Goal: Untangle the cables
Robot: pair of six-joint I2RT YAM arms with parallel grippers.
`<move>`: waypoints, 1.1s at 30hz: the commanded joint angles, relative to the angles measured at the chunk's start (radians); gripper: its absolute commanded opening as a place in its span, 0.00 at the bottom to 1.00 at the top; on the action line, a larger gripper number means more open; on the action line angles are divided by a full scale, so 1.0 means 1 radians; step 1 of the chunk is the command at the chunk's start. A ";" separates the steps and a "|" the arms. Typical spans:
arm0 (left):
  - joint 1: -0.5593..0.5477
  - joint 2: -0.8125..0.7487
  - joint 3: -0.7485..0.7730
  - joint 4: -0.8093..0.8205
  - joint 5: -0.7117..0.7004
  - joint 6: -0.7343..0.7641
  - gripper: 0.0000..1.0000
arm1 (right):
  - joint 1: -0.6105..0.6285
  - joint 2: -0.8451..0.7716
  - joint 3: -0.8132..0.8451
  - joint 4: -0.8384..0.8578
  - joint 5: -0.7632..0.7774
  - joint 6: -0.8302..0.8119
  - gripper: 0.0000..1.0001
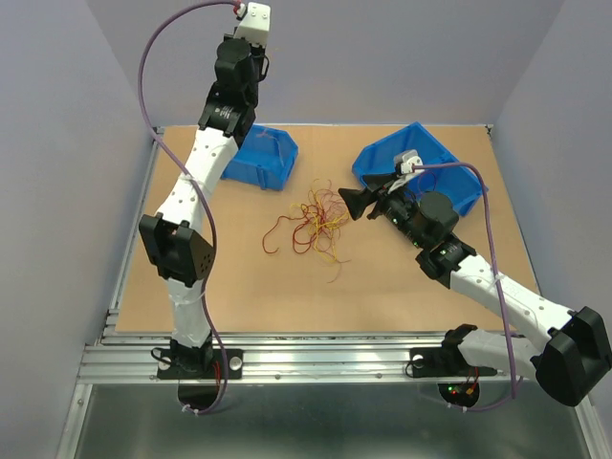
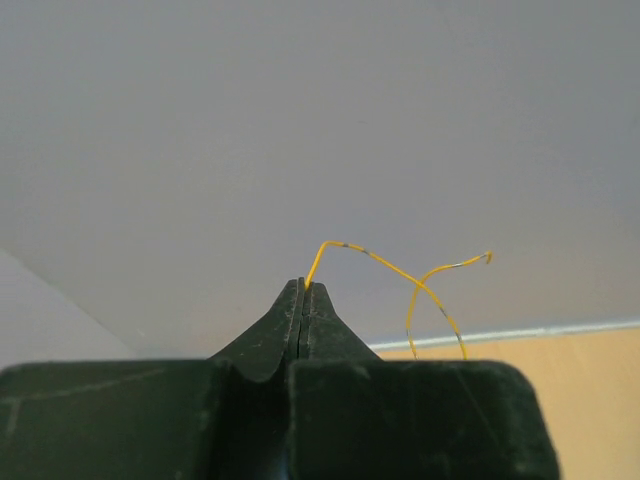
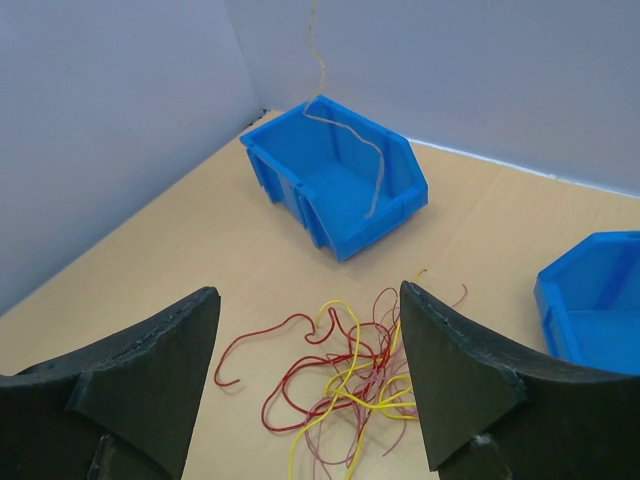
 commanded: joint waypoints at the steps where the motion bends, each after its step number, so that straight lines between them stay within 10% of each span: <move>1: 0.039 0.031 0.054 0.176 -0.138 0.096 0.00 | 0.002 -0.024 -0.019 0.066 0.014 -0.015 0.78; 21: 0.179 -0.161 -0.663 0.395 0.192 0.210 0.00 | 0.002 -0.044 -0.023 0.066 0.016 -0.016 0.78; 33: 0.179 0.012 -0.471 0.121 0.234 0.421 0.00 | 0.000 -0.030 -0.022 0.066 0.016 -0.021 0.78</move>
